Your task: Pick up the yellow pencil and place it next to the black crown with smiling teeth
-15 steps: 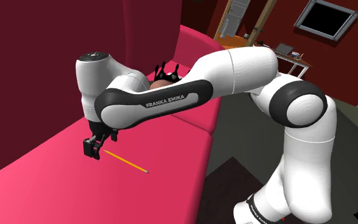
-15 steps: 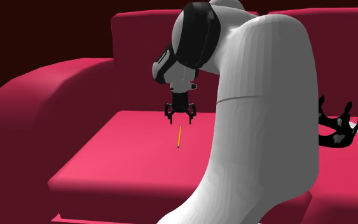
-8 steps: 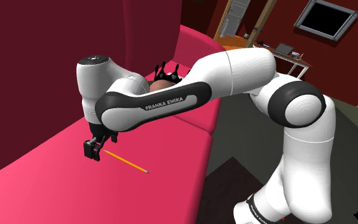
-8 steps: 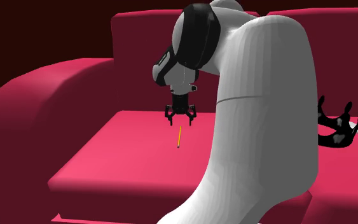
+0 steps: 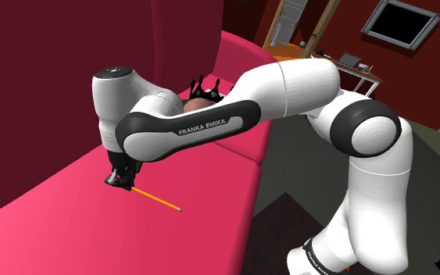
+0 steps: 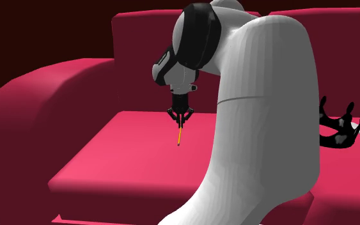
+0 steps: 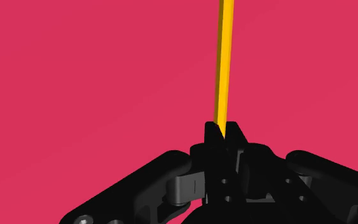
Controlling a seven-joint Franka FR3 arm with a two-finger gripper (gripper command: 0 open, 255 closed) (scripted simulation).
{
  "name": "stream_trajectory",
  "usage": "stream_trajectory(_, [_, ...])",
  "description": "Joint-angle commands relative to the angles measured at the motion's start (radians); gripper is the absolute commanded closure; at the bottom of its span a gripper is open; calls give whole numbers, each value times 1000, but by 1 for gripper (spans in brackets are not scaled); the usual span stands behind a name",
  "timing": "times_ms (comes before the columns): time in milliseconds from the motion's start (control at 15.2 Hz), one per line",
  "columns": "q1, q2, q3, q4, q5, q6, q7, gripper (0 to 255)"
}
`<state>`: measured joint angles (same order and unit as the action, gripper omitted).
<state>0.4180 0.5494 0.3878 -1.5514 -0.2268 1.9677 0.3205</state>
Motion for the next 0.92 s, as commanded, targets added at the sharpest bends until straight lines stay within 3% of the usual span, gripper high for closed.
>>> stream_trajectory(0, [-2, 3, -4, -1, -2, -2, 1, 255])
stream_trajectory(858, [-6, -44, 8, 63, 19, -109, -16, 255])
